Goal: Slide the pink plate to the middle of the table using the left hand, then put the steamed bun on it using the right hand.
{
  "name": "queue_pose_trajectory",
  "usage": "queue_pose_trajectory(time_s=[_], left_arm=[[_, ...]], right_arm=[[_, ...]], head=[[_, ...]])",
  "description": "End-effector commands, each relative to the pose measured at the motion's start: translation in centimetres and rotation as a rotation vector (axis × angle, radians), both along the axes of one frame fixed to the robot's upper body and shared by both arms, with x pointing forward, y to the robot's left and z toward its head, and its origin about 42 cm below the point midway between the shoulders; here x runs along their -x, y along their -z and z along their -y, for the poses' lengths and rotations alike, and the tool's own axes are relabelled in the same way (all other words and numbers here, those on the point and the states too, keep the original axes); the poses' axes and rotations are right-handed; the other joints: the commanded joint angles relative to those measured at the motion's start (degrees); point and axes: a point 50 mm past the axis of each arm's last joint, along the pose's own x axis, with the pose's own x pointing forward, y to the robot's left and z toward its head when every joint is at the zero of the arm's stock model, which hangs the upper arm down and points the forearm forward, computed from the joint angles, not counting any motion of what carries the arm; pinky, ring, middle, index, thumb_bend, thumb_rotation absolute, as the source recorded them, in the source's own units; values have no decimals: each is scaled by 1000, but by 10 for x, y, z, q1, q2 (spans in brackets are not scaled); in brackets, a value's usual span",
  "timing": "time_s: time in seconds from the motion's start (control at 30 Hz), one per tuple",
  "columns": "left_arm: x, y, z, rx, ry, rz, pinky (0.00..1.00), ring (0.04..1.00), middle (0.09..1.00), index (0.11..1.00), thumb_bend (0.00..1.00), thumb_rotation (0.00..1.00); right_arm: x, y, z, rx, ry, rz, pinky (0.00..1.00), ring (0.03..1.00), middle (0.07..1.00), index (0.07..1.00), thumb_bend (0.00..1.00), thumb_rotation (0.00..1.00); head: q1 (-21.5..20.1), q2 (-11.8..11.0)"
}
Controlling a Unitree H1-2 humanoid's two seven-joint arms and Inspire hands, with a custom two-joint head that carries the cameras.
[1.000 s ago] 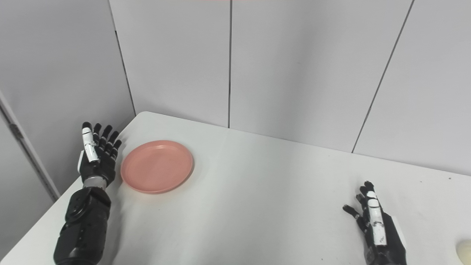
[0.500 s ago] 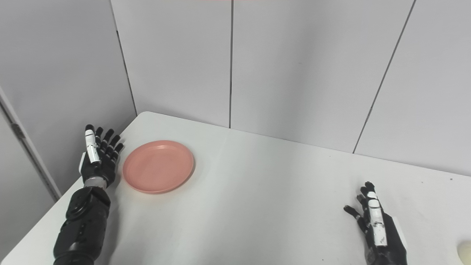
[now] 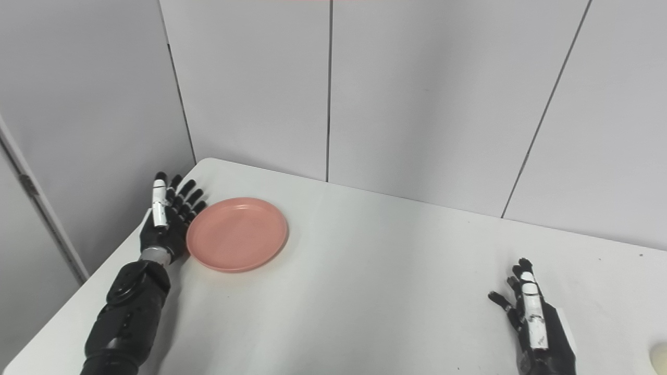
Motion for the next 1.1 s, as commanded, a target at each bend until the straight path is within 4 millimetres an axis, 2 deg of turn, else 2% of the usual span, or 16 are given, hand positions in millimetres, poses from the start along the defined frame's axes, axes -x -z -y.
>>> queue_pose_trajectory(time_s=[0.0, 0.3, 0.43, 0.6, 0.8, 1.07], left_arm=[[-2, 17, 24, 52, 79, -87, 926, 927, 948, 966, 544, 986], [-5, 22, 65, 67, 198, -131, 922, 908, 925, 943, 552, 950], [-3, 24, 77, 59, 260, -129, 950, 926, 941, 957, 553, 968], [1, 25, 100, 41, 353, -144, 936, 928, 943, 952, 558, 969], [10, 23, 123, 53, 440, -134, 941, 926, 942, 954, 545, 963], [27, 25, 160, 122, 570, -145, 995, 976, 995, 1000, 504, 1000]], right_arm=[[2, 3, -2, 5, -5, -14, 1000, 999, 1000, 1000, 133, 1000], [3, 5, -6, -8, -7, -13, 1000, 996, 998, 1000, 157, 1000], [4, 5, -9, -3, -7, -13, 1000, 993, 997, 1000, 165, 1000], [4, 8, -13, -6, -2, -21, 1000, 988, 997, 1000, 164, 1000], [7, 9, -19, 7, -1, -23, 1000, 984, 991, 1000, 182, 1000], [10, 11, -30, 15, 1, -29, 996, 965, 973, 982, 227, 1000]], head=[[-1, 0], [-22, 4], [-37, 6], [-57, 6], [-91, 9], [-134, 15]])
